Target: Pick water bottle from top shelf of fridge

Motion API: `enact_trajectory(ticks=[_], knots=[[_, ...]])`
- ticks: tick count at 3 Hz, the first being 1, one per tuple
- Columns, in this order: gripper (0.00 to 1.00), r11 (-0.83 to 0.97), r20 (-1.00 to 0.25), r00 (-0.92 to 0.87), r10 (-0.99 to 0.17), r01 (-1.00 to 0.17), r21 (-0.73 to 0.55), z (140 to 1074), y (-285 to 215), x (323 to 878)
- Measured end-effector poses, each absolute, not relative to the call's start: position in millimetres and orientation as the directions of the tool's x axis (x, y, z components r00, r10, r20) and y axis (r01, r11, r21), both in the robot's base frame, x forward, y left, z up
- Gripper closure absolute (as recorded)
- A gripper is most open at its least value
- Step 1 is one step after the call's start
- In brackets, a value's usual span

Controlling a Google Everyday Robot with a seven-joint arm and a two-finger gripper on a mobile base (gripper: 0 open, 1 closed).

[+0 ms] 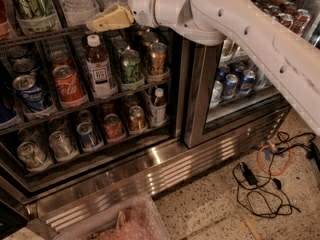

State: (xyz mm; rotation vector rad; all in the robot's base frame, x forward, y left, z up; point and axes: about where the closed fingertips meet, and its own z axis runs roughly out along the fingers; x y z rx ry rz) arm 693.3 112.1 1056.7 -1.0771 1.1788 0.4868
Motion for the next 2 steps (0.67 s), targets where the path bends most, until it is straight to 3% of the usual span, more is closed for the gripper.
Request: enact_trajectory(ticks=[2], knots=[[0.38, 0.454, -0.919, 0.353, -0.173, -0.800, -0.393, 1058.4, 114.3, 694.8]])
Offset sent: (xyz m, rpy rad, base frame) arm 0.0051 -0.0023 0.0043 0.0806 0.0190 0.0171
